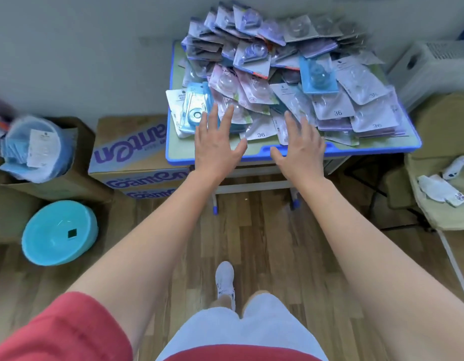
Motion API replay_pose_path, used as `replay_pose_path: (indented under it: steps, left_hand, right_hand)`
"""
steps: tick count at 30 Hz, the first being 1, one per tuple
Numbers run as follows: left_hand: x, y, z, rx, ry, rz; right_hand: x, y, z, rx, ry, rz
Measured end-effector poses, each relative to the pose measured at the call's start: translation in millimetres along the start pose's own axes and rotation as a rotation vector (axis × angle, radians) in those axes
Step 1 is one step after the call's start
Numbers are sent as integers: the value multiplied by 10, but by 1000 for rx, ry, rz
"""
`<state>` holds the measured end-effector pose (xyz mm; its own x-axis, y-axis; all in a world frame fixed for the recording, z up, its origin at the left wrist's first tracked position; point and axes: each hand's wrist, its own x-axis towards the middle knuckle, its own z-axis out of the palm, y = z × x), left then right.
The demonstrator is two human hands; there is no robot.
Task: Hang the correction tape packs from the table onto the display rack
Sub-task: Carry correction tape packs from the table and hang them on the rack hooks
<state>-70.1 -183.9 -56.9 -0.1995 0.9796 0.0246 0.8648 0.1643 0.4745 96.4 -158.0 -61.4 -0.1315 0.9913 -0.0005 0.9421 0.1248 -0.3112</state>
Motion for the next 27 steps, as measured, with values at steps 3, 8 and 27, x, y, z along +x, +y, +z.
replay_pose_path:
  steps: [3,8,27]
  left_hand:
    - [418,94,11,-2,-7,24]
    - [1085,226,80,19,-11,19]
    - [3502,718,323,196,22,-160]
  right_hand:
    - [403,74,-59,-23,14,29]
    - [1075,206,-107,3,14,48]
    - [3587,434,-223,31,-43,-69]
